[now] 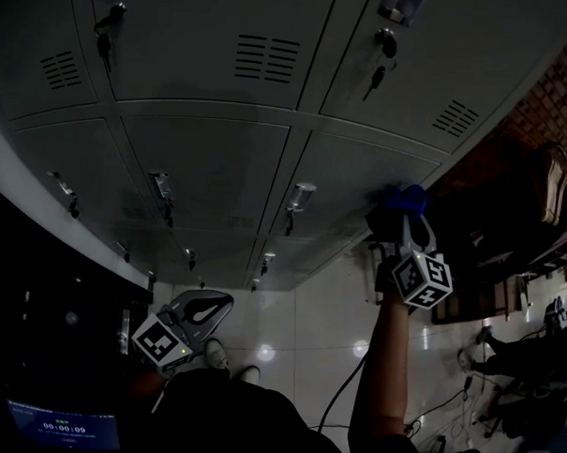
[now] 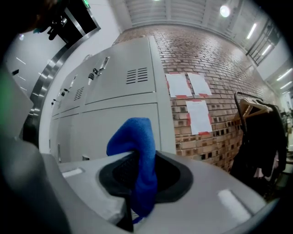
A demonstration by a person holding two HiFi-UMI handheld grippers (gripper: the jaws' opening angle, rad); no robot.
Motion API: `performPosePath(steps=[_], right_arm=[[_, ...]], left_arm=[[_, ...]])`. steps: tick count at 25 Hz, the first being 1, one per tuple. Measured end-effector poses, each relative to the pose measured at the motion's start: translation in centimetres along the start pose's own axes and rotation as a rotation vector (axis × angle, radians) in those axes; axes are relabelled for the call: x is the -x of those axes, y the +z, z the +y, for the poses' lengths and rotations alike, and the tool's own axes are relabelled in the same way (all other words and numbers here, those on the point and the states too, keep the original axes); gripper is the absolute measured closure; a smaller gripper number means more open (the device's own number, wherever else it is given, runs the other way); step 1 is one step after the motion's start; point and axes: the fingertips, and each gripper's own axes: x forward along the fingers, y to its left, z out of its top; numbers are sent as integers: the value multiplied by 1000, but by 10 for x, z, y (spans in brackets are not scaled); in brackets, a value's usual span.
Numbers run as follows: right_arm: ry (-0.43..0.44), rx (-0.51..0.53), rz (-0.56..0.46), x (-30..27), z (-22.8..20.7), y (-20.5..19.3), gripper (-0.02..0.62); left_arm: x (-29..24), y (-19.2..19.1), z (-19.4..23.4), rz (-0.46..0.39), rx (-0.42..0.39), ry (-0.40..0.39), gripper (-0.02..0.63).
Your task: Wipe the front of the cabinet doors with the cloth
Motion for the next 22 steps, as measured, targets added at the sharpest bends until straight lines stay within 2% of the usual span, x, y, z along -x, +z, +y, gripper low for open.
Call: performPosePath(steps=[7, 11, 16, 22], right_arm=[[232, 4, 17, -6, 108, -28, 525], [322, 4, 41, -18, 156, -42, 525], [375, 13, 63, -30, 190, -53, 525], [368, 28, 95, -48, 199, -62, 525]], left_arm=[[8, -2, 0, -2, -4, 2, 606], [14, 0, -2, -8, 16, 6, 606], [25, -5, 0, -8, 14, 18, 606], [34, -10, 2, 4, 33, 32, 606]])
